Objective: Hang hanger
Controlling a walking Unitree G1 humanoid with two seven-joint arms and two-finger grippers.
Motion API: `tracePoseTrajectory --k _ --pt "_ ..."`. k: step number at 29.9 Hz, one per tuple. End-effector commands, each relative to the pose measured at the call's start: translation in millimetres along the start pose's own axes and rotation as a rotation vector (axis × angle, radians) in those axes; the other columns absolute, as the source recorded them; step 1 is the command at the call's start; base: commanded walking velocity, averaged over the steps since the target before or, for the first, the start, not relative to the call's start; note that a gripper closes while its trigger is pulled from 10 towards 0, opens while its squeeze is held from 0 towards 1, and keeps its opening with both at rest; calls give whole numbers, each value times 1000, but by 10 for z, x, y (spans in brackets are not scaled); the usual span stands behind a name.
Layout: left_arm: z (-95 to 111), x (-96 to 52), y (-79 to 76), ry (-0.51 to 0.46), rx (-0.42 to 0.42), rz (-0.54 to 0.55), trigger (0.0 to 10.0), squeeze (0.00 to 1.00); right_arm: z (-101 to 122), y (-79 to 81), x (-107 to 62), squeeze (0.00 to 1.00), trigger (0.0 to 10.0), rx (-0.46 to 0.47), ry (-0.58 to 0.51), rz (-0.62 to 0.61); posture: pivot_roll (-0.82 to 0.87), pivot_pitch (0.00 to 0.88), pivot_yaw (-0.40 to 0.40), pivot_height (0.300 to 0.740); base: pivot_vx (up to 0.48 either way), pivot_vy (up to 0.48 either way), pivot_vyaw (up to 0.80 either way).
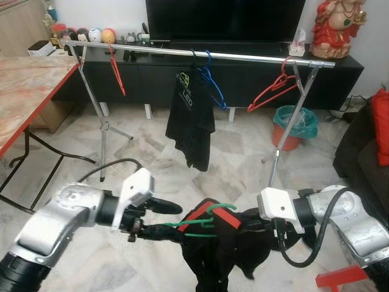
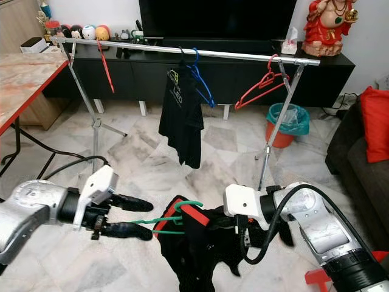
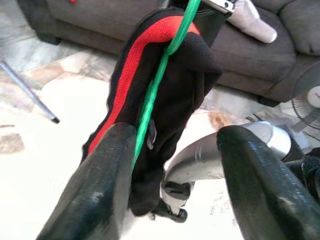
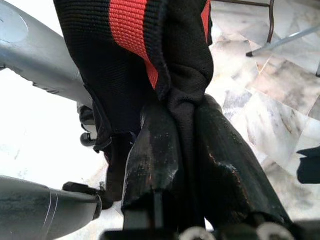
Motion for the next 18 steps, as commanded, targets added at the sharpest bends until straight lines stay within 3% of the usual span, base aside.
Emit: tracePoseTrajectory --k 1,11,14,15,16,17,18 --pt "26 -121 50 1 15 49 10000 1000 50 -88 -83 0 0 -36 6 -38 -20 0 9 740 0 0 0" --pt "-21 -354 133 -6 -14 174 10000 1000 -49 -151 -111 0 0 -22 34 -90 -21 0 8 740 0 0 0" --pt "-33 -457 221 -18 2 273 10000 1000 -100 -189 -119 0 0 -20 56 -129 -22 0 9 740 0 0 0" --pt "-39 -554 313 -33 15 373 10000 435 -134 -221 -125 0 0 -16 66 -160 -25 0 10 740 0 0 0" --pt "-39 -554 313 -33 15 373 10000 435 -134 -221 -125 0 0 -16 66 -160 -25 0 10 740 0 0 0" --pt "-50 -601 349 -42 0 414 10000 0 -151 -238 -128 0 0 -16 73 -175 -25 0 11 740 0 0 0" --pt "-58 -628 367 -49 -13 437 10000 0 -162 -246 -131 0 0 -17 77 -183 -24 0 11 740 0 0 0"
Point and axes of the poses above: a point about 5 cm out from each wrist's last joint towards the gripper, its own x axis pointing out of the wrist towards the gripper, its own z axis along the axis of the wrist's last joint, y = z × x, the point moved 3 cm from there along x, pointing out of the wrist towards the gripper, and after that the axes turned 1 degree about -x, right-handed, at the moved point
